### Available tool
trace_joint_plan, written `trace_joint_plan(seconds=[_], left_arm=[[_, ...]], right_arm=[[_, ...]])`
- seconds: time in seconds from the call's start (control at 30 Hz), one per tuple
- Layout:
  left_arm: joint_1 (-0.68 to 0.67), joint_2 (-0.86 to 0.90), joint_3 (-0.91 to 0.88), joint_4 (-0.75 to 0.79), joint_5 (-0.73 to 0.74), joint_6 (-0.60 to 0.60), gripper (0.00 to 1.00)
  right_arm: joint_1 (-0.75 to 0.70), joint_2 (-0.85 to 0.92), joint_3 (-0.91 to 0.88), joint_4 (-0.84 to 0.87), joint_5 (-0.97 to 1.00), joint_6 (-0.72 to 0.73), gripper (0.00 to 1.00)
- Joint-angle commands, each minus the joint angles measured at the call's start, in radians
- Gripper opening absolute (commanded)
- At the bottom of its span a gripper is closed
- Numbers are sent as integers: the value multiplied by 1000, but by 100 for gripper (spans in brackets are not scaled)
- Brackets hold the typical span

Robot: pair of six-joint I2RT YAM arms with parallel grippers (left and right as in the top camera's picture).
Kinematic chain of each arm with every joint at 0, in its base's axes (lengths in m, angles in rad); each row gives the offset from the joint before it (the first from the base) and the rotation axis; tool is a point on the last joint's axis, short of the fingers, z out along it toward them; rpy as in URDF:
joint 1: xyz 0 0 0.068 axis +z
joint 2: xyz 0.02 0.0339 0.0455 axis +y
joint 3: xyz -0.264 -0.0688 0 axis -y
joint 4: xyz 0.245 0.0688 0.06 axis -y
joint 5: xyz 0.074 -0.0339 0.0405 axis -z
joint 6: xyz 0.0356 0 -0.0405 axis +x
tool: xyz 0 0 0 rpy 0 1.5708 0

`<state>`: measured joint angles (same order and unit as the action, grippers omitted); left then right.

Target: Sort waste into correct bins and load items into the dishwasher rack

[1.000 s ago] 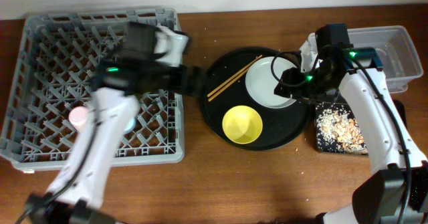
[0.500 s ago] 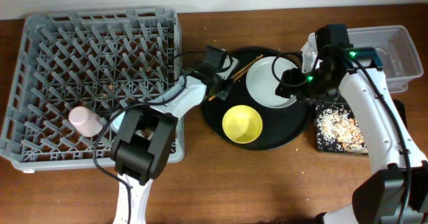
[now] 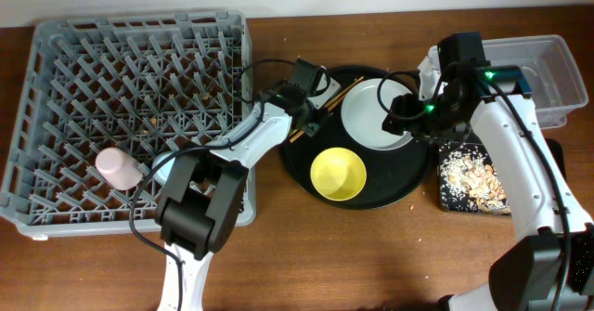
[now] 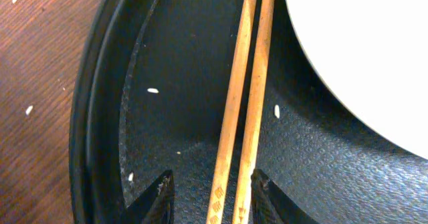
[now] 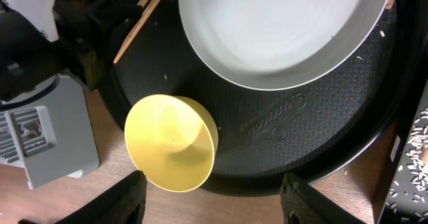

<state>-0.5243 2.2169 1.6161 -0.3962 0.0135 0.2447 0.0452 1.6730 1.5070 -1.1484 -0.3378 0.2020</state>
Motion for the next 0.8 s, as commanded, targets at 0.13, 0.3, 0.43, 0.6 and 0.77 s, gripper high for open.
trace_joint_plan(seconds=[0.13, 0.3, 0.43, 0.6, 0.77], left_arm=[[0, 85, 0, -4, -10, 47, 27], [-2, -34, 46, -109, -11, 34, 50], [3, -20, 35, -68, -15, 45, 45], [6, -5, 21, -23, -55, 45, 26], [3, 78, 4, -28, 28, 44, 27]], right_arm=[[-1, -4, 8, 0, 10, -6, 65], [-1, -4, 8, 0, 10, -7, 65], [-1, -4, 8, 1, 9, -6, 65], [-1, -4, 8, 0, 9, -6, 65], [-1, -4, 8, 0, 9, -6, 65]])
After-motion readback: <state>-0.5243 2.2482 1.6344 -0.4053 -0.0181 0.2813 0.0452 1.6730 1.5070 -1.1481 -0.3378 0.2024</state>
